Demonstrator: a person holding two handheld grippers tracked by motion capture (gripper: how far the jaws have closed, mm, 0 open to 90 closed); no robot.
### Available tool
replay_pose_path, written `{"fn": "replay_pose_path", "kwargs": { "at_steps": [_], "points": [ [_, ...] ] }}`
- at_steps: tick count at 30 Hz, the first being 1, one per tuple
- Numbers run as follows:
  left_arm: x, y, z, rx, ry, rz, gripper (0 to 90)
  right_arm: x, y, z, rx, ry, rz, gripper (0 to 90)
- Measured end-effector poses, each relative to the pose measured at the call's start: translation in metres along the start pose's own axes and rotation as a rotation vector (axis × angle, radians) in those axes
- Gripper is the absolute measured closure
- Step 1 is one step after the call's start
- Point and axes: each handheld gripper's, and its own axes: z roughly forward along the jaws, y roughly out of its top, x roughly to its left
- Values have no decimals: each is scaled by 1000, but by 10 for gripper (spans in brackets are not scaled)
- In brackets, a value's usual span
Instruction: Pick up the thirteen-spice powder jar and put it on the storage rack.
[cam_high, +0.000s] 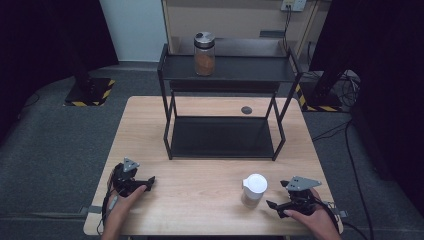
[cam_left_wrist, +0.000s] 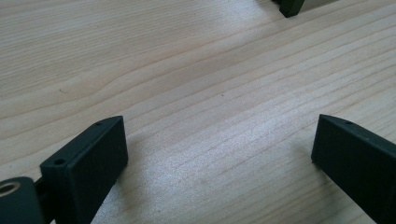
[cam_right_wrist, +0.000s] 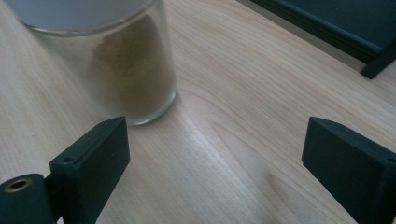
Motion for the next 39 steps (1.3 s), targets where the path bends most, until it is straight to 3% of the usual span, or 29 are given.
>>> {"fn": "replay_pose_path", "kwargs": {
  "at_steps": [15, 22, 39],
  "points": [
    [-1, 0, 0, 1, 0, 1, 21, 11, 6, 12, 13, 83, -49, 101],
    [0, 0, 0, 1, 0, 1, 20, 14, 11, 20, 1, 110, -65, 148],
    [0, 0, 0, 1, -1, 1, 20, 22, 33, 34, -32, 107, -112, 311]
  ]
}}
